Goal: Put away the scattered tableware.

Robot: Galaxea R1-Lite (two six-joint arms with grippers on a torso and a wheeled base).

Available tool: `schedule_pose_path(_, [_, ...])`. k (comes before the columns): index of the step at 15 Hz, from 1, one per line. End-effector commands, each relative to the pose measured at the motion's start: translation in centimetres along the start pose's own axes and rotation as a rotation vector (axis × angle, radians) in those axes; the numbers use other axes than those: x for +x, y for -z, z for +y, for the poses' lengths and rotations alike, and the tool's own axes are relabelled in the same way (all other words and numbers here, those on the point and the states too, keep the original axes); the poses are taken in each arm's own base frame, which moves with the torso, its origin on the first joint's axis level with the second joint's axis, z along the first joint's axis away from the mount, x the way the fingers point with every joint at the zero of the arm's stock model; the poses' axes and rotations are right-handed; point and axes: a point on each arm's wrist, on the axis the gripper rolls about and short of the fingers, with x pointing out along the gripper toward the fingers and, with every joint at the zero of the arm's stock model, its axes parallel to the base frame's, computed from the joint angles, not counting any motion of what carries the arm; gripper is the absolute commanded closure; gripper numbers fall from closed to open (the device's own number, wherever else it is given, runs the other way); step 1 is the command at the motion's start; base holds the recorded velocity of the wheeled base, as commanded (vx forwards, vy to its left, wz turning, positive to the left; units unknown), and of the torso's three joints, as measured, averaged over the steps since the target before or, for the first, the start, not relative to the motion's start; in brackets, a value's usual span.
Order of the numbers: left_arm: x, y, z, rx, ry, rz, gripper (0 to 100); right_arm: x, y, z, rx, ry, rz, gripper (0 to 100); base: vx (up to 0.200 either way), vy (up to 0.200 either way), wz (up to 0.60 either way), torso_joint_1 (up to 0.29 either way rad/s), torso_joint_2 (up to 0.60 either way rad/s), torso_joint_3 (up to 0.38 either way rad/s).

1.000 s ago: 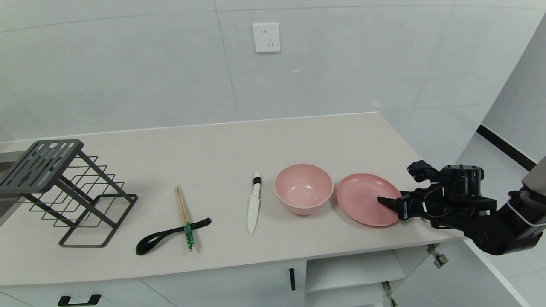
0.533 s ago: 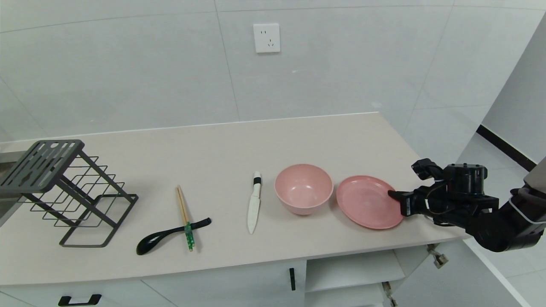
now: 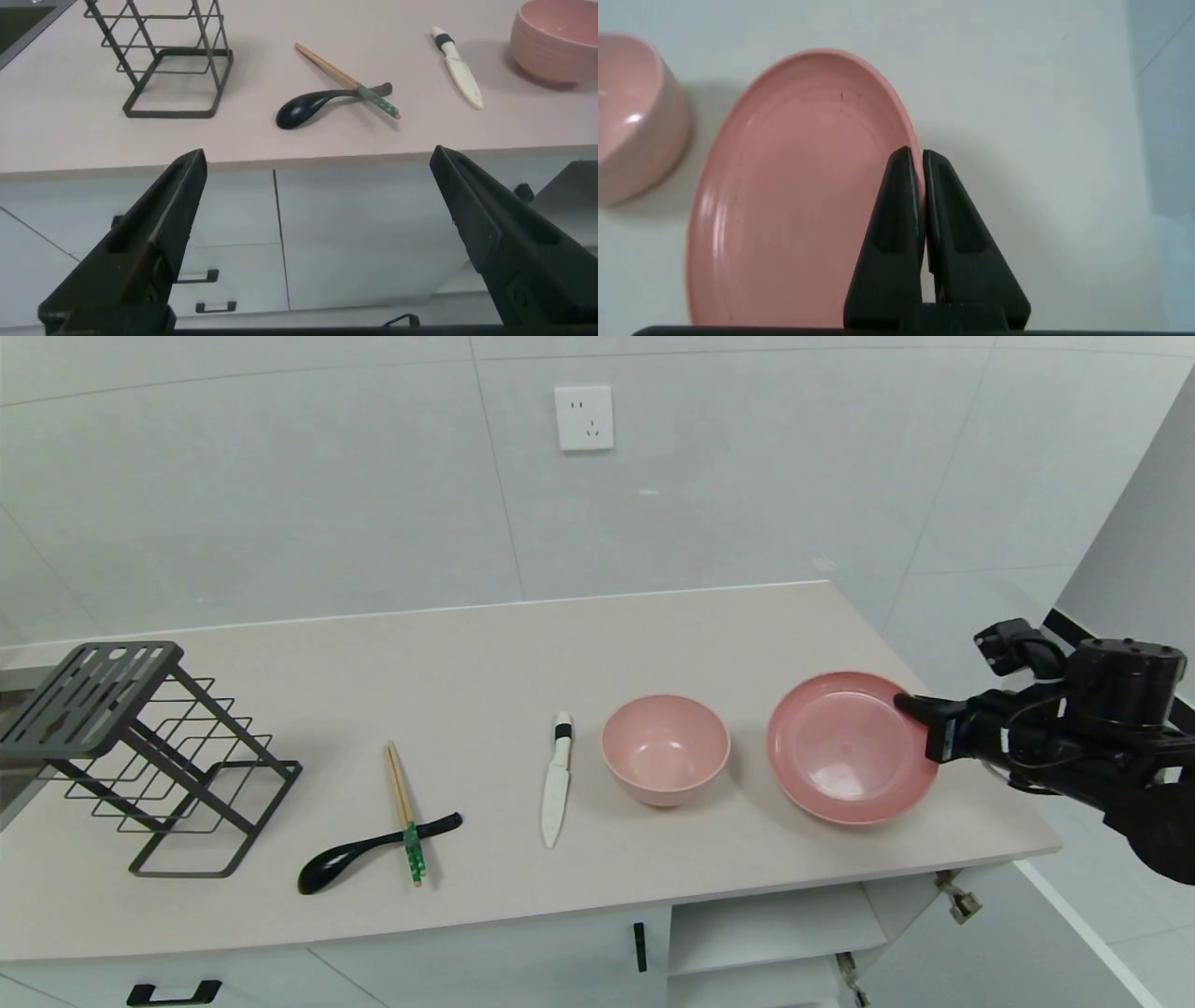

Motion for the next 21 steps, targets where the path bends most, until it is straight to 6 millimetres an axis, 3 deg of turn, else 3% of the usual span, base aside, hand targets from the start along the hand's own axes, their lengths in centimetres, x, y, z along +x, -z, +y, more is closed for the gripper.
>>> schedule_pose_path(1, [0.0,-0.2,-0.1,0.033,0.055,-0.020,0,-4.2,-2.5,0.9,-0.025,0.007,-0.106,100,0.000,0.000,0.00,0.000,0.00,0.000])
schedule_pose_path(3, [-0.1,-1.7,-0.2,0.047,0.101,-0.167,0,-7.4,-2.6,1.8,-0.025,0.010,-0.136,100,0.000,0.000,0.00,0.000,0.00,0.000])
schedule_pose_path(5, [-0.2,-3.0,-0.5,0.057,0.205,-0.198,0,-9.7,-2.1,2.3,-0.024,0.018,-0.142,100,0.000,0.000,0.00,0.000,0.00,0.000])
schedule_pose_path(7, [0.0,-6.4,-0.6,0.054,0.254,-0.204,0,-11.2,-1.6,2.7,-0.020,0.023,-0.151,100,0.000,0.000,0.00,0.000,0.00,0.000])
schedule_pose_path(9, [1.0,-9.9,-0.8,0.090,0.336,-0.193,0,-12.3,-1.2,2.6,-0.025,0.044,-0.169,100,0.000,0.000,0.00,0.000,0.00,0.000])
schedule_pose_path(12, [4.4,-13.2,-1.4,0.144,0.494,-0.104,0,-14.3,-1.8,2.1,-0.043,0.103,-0.238,100,0.000,0.000,0.00,0.000,0.00,0.000])
schedule_pose_path(16, [9.0,-14.7,-2.2,0.108,0.690,-0.025,0,-16.8,-2.4,2.9,-0.070,0.107,-0.309,100,0.000,0.000,0.00,0.000,0.00,0.000])
schedule_pose_path(21, [13.3,-14.7,-4.1,0.109,0.904,-0.019,0,-17.4,-3.0,3.3,-0.097,0.057,-0.354,100,0.000,0.000,0.00,0.000,0.00,0.000])
